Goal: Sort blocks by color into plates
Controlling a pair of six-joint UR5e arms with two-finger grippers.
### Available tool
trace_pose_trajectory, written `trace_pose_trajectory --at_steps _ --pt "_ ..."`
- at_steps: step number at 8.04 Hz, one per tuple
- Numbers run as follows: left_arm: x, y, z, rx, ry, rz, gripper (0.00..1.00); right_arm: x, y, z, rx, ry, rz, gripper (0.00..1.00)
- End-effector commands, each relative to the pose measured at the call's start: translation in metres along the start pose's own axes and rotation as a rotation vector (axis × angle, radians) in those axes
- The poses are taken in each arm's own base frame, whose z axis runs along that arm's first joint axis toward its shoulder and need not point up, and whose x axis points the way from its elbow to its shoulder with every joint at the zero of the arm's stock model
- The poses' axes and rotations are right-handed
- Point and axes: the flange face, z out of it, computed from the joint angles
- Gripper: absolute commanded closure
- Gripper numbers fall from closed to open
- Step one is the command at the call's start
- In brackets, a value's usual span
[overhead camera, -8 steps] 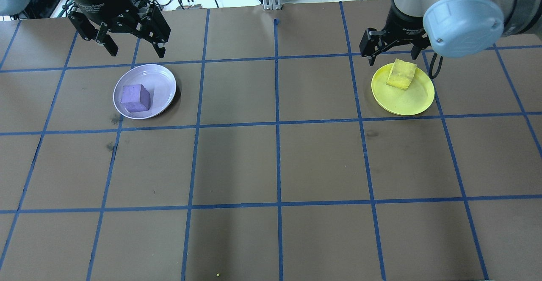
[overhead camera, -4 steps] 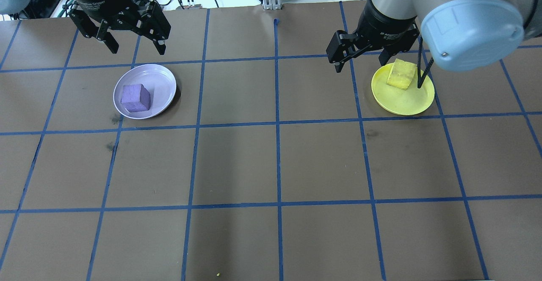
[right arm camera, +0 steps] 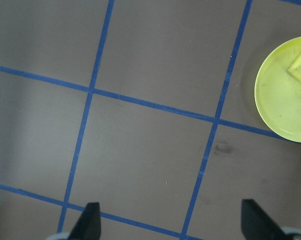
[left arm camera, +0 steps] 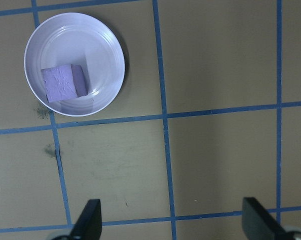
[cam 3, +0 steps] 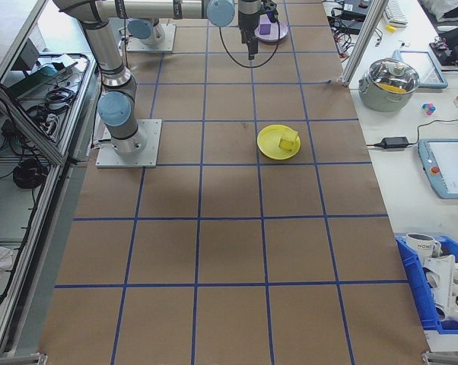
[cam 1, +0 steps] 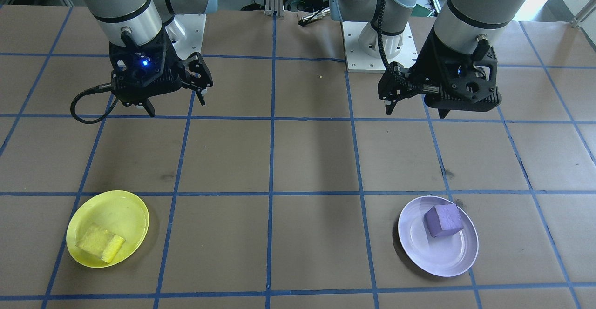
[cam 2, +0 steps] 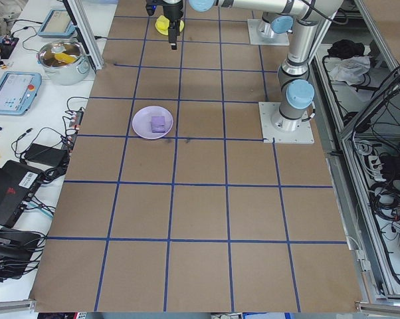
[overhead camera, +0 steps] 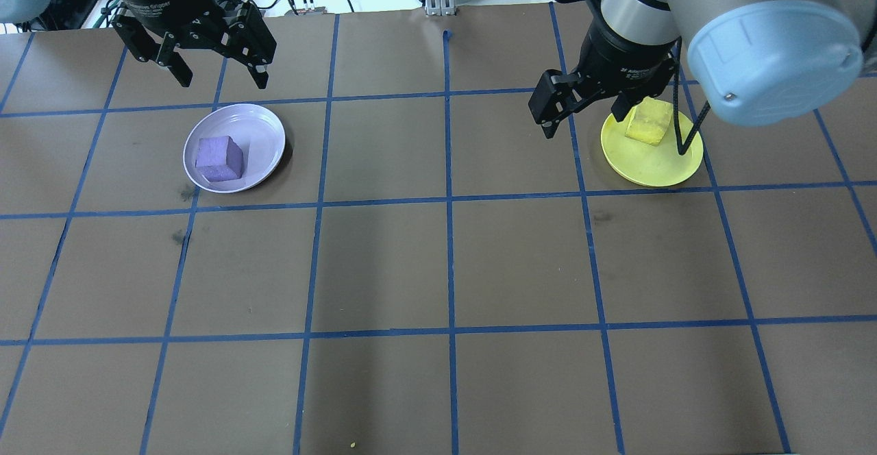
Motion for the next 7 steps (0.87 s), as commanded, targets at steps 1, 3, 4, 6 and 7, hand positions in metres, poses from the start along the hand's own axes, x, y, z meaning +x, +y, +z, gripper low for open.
trace_pose_trajectory --at_steps 1,3,4,6,7 --pt "-0.001 0.001 -0.003 0.006 0.0 -0.002 0.0 0.004 0.011 0.001 -0.055 0.049 0.043 0.0" --pt "-0.001 -0.002 -0.001 0.007 0.0 -0.002 0.0 0.009 0.011 0.0 -0.051 0.072 0.152 0.0" --pt "-0.001 -0.001 -0.002 0.009 0.0 -0.002 0.0 0.013 0.011 0.0 -0.051 0.082 0.164 0.0" --pt "-0.004 -0.005 0.002 0.002 0.0 -0.016 0.0 0.016 0.011 0.0 -0.051 0.087 0.173 0.0" --pt "-0.002 -0.005 0.006 -0.007 -0.001 -0.016 0.0 0.025 0.012 -0.001 -0.054 0.119 0.181 0.0"
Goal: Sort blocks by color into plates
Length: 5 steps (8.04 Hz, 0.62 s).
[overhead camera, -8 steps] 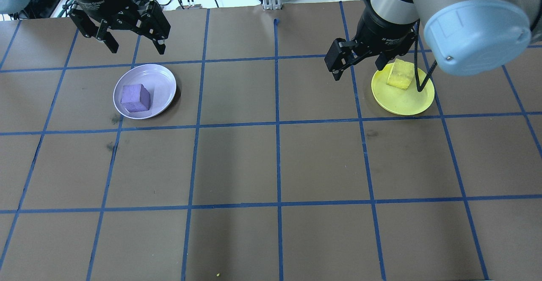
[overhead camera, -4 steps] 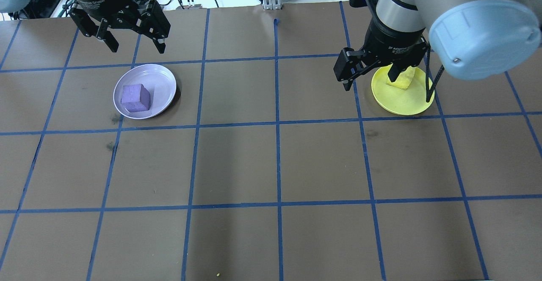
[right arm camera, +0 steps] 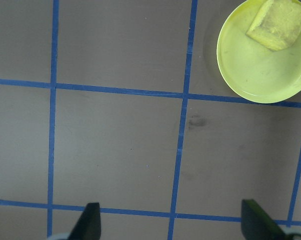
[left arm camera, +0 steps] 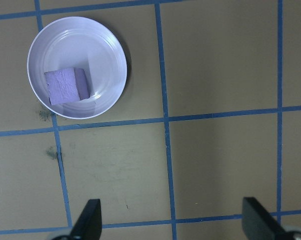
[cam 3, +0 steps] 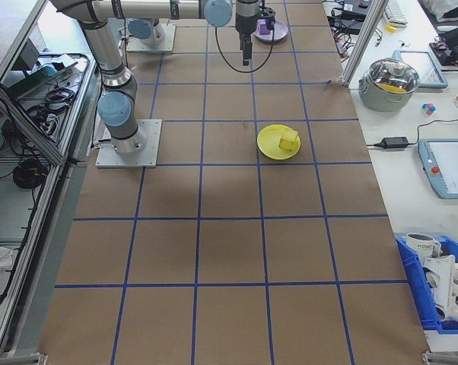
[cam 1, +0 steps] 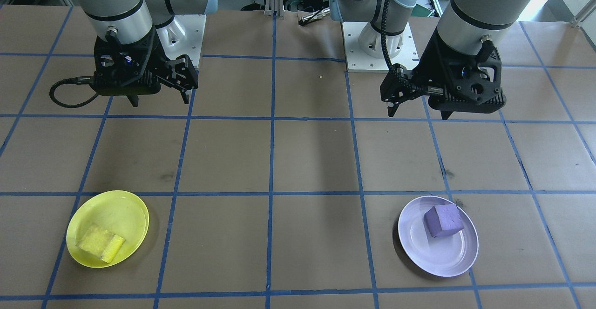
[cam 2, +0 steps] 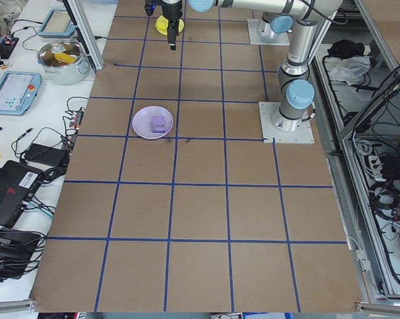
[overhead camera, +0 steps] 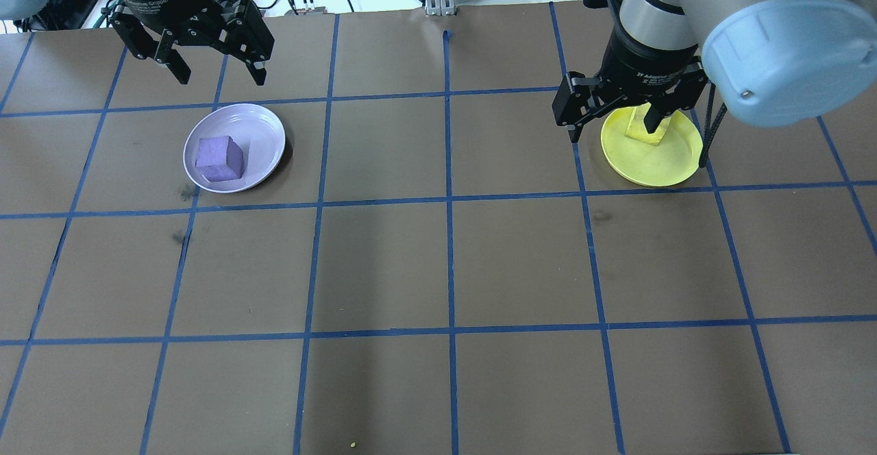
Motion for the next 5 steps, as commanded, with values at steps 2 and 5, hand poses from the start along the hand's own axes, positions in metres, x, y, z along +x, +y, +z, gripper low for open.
trace_pose_trajectory --at_steps 2,5 --pt "0.0 0.001 0.001 -0.001 -0.001 -0.007 0.0 0.016 -0.002 0.001 -0.004 0.043 0.023 0.0" --pt "-0.001 0.004 -0.001 0.0 -0.003 0.005 0.0 0.016 -0.001 0.003 -0.012 0.043 0.023 0.0"
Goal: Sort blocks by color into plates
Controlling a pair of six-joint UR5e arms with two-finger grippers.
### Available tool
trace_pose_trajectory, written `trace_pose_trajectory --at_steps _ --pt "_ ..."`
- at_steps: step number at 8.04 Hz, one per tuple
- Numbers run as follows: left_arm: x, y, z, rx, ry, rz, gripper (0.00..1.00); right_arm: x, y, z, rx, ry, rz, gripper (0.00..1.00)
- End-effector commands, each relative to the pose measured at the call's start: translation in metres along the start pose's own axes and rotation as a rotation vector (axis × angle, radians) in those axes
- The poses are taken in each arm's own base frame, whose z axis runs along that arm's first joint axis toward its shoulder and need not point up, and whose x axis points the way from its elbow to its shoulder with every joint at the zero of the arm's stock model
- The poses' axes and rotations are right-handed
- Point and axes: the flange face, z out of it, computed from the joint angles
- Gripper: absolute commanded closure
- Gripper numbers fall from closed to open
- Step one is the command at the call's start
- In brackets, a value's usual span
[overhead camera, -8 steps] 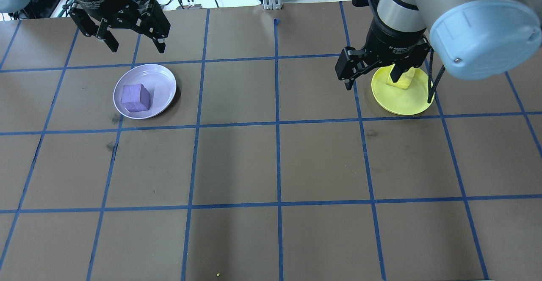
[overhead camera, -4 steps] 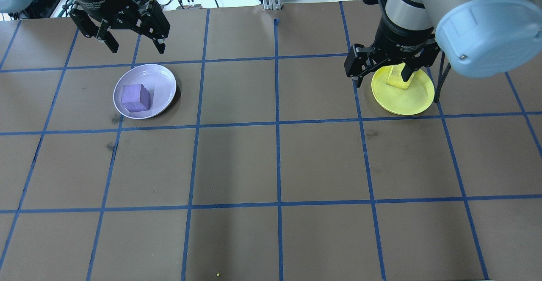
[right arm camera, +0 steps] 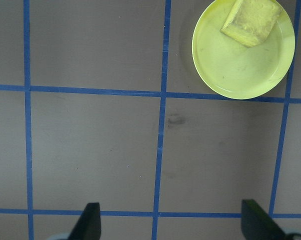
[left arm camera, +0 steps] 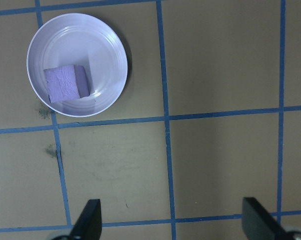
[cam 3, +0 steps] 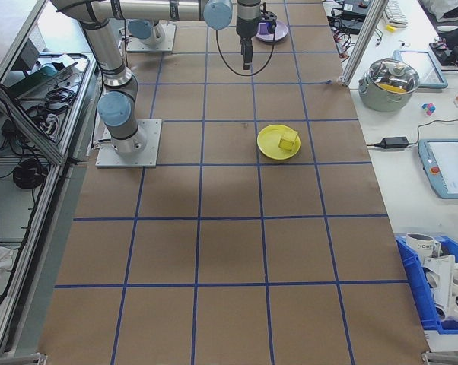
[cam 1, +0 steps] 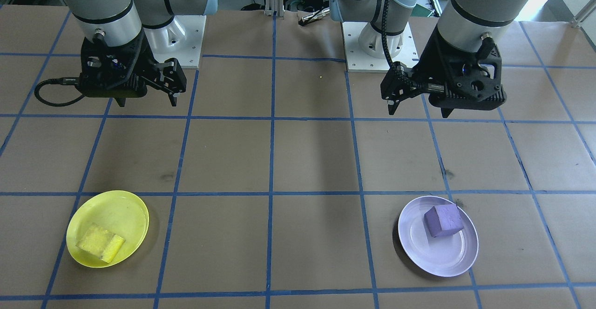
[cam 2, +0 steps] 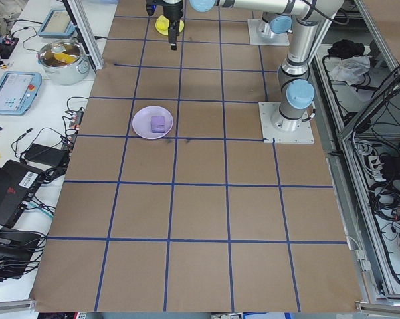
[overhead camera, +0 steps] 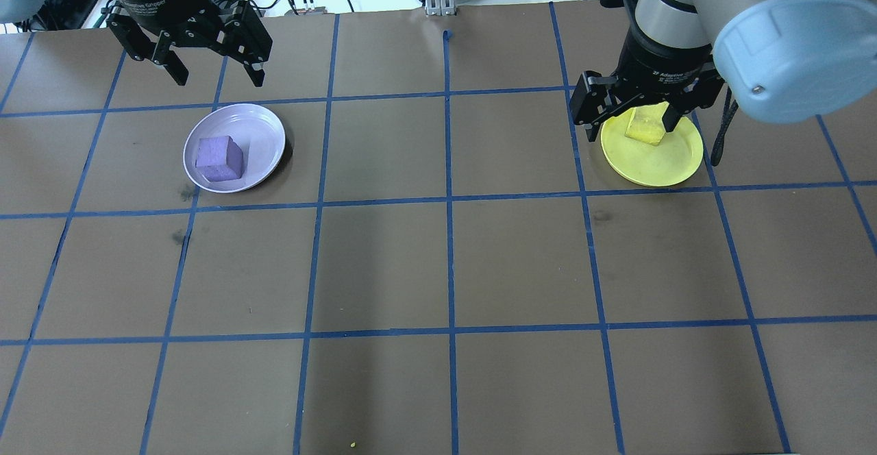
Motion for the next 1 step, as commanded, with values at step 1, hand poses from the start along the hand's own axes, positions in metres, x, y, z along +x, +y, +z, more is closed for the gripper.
trace_pose_trajectory --at_steps 1 --pt "-0.0008 -0.0021 0.0046 -0.008 -0.003 0.007 0.0 -0.0003 0.0013 0.0027 -0.01 0.002 0.0 0.0"
